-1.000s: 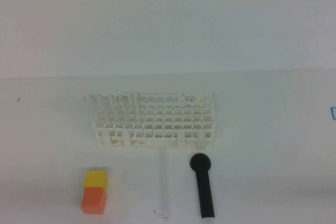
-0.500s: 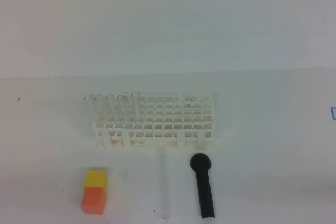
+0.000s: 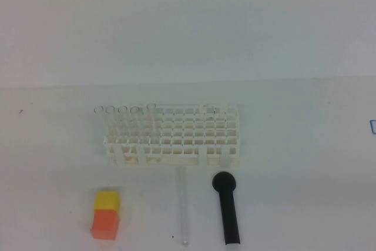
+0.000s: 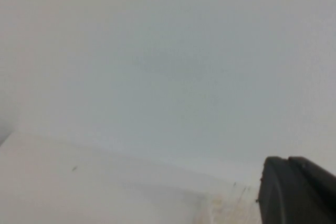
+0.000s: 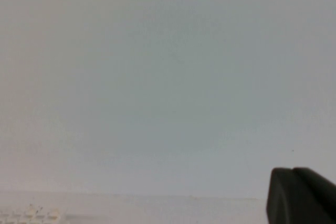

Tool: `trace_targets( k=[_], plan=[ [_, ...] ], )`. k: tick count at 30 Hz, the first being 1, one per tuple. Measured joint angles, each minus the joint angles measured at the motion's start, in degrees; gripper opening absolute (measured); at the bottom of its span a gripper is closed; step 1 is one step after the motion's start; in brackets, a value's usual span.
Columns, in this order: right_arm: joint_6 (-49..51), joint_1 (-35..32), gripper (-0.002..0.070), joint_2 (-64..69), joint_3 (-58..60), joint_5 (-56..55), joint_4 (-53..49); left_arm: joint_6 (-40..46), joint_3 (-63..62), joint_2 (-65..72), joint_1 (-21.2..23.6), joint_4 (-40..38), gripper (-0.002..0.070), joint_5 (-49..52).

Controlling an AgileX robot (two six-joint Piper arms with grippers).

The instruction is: Place the test tubes

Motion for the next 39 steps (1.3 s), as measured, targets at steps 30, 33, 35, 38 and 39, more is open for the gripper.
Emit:
trace_targets(
  k=[30,33,35,38,39],
  plan=[
    [2.24,0.0,-0.0001,12.24,-13.71,35.5,-1.12,30.75,-6.31,47.93,-5.5,-43.52,0.0098,21.12],
    [2.37,0.0,-0.0001,12.63,-13.71,38.23,-2.47,30.96,-8.18,53.23,-13.01,-43.28,0.0098,16.96],
    [2.37,0.0,-0.0001,12.69,-13.71,39.82,-3.07,30.47,-9.77,56.41,-19.07,-41.59,0.0098,13.5],
    [2.37,0.0,-0.0001,12.69,-13.71,40.58,-3.38,26.89,-13.47,61.65,-28.98,-36.18,0.0098,8.38],
    [2.37,0.0,-0.0001,12.69,-13.71,40.8,-3.5,24.23,-14.93,63.67,-31.75,-33.66,0.0099,6.8]
  ],
)
